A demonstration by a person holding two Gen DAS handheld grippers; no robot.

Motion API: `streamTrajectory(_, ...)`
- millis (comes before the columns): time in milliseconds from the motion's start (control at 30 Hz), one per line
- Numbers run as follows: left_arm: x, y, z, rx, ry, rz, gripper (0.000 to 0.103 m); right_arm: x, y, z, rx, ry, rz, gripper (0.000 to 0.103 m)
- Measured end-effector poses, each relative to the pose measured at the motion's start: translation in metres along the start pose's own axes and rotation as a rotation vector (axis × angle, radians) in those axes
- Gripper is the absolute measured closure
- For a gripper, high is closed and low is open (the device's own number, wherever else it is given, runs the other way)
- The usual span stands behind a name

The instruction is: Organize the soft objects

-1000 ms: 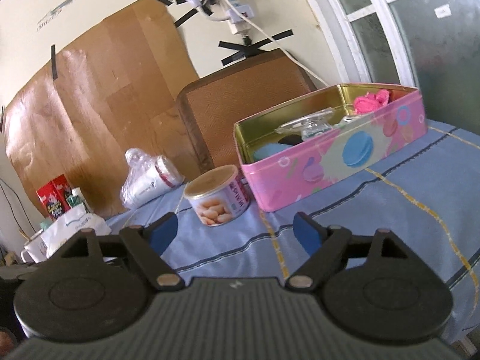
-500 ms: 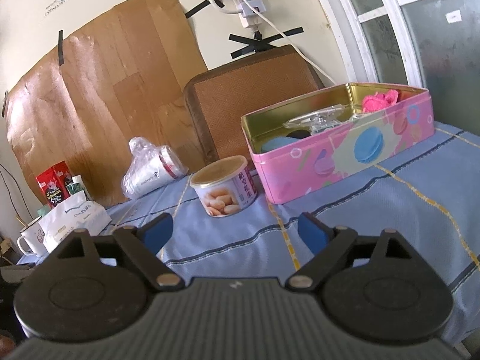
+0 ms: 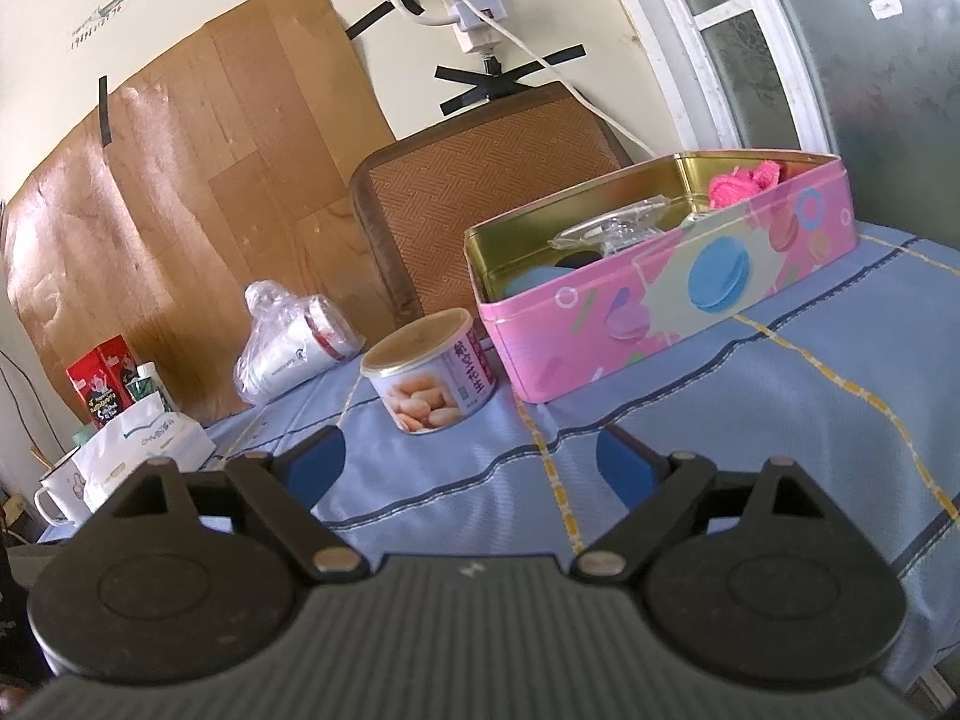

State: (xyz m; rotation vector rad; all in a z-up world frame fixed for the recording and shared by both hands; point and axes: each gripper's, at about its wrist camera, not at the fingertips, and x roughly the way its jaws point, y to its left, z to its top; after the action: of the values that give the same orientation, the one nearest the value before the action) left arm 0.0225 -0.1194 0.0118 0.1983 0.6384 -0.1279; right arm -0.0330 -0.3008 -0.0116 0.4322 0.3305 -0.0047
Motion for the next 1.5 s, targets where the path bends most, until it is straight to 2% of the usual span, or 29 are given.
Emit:
streamTrajectory(267, -0.001, -0.005, 0.002, -0.001, 0.006, -0.022, 0.0, -0.001, -0.006, 0.0, 0.016, 0.0, -0.005, 0.01)
streamTrajectory(667, -0.004, -0.015, 0.003, 0.049, -0.005, 0.026, 0.0, -0.001, -0.008, 0.0, 0.029, 0.003, -0.003, 0.01)
streamTrajectory(1300, -0.01, -0.015, 0.006, 0.034, -0.017, 0.033, 0.0, -0.004, -0.009, 0.001, 0.032, -0.003, 0.003, 0.01)
streamTrajectory(1500, -0.008, -0.013, 0.007, 0.025, 0.012, 0.016, 0.0, -0.004, -0.009, 0.001, 0.025, -0.002, 0.008, 0.01)
